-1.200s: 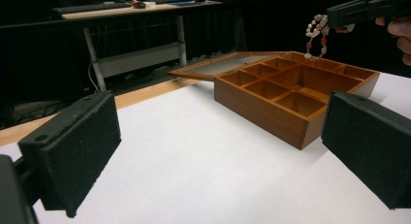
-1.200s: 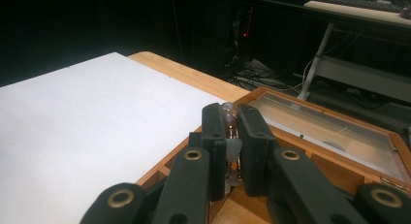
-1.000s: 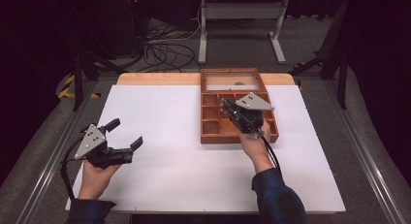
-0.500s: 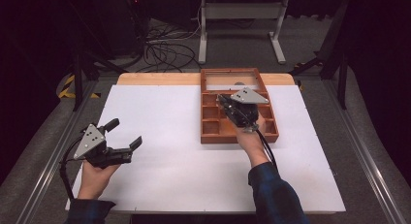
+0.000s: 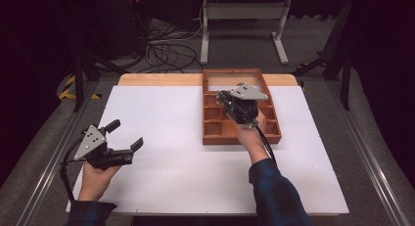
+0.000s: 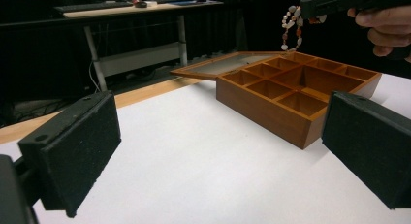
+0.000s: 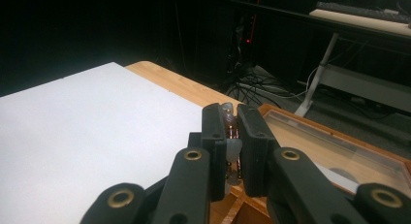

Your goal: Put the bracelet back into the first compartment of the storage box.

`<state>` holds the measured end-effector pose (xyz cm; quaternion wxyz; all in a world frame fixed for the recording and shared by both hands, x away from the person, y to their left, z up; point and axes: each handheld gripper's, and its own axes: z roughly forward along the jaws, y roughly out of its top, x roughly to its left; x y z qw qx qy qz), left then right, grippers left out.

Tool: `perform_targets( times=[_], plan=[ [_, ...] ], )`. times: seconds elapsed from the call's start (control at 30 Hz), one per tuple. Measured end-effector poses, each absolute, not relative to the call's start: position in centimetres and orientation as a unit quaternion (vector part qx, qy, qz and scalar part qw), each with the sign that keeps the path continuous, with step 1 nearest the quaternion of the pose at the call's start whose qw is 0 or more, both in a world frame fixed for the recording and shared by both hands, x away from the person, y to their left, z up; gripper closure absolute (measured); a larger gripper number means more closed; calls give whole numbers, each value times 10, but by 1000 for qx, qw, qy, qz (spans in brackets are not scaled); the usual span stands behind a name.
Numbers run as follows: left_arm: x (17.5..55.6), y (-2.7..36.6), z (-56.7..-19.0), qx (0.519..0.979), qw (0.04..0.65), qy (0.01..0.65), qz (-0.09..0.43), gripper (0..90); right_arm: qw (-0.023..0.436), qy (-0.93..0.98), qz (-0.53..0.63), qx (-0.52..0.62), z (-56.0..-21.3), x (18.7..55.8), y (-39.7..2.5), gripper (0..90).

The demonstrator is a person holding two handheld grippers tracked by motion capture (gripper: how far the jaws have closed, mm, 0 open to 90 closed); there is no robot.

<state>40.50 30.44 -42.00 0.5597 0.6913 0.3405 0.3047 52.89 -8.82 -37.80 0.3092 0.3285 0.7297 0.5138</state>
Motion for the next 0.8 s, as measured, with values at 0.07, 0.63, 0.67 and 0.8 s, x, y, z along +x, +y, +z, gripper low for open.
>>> perform_targets(
  times=[0.07, 0.63, 0.67, 0.8],
  plan=[
    [405, 304, -420, 691, 560, 341, 304, 14, 311, 731, 513, 326, -377, 531, -87, 832],
    [405, 307, -420, 689, 560, 343, 306, 14, 299, 736, 511, 327, -386, 555, -81, 832],
    [405, 307, -421, 689, 560, 343, 306, 14, 299, 736, 512, 327, -386, 556, -80, 832],
    [405, 307, -421, 689, 561, 345, 305, 14, 301, 742, 505, 322, -380, 562, -75, 832]
  ],
)
